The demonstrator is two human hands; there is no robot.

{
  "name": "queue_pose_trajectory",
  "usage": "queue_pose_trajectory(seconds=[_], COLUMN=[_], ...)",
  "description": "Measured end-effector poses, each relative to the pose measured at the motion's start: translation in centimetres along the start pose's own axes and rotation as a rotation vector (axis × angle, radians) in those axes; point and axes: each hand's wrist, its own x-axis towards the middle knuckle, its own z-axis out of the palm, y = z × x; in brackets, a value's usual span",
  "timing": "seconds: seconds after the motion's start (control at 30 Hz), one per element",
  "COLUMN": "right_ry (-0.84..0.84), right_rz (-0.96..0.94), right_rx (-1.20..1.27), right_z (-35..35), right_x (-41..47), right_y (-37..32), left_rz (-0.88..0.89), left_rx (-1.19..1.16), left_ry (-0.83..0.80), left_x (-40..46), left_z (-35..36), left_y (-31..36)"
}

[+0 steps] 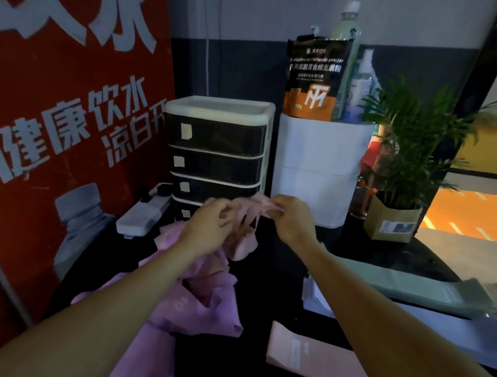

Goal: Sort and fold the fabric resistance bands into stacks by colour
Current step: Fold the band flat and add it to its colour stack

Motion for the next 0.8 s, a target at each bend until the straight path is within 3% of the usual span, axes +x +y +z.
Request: queue_pose_trajectory(seconds=[0.3, 0.43, 0.63, 0.8], right_ry=[0.064, 0.024, -0.001, -0.007], right_rz=[-0.327, -0.408, -0.385, -0.202], right_rx=[0.15, 0.137, 0.207, 0.296], right_z=[-7.5, -10.0, -11.5, -12.5], right_x=[-0.5, -1.7, -3.4, -4.2], right_y=[-8.3, -10.1, -10.2, -9.5], left_rz=[0.197, 0.172, 0.247, 0.199], left_rx=[-0.149, -0.28, -0.341, -0.386], left_ry=[0.142, 0.243, 0.119, 0.201], left_x=[0.5, -0.4, -2.5, -3.2], left_z=[-6.9, -9.1, -10.0, -10.2], left_y=[7.8, 10.6, 12.5, 12.3])
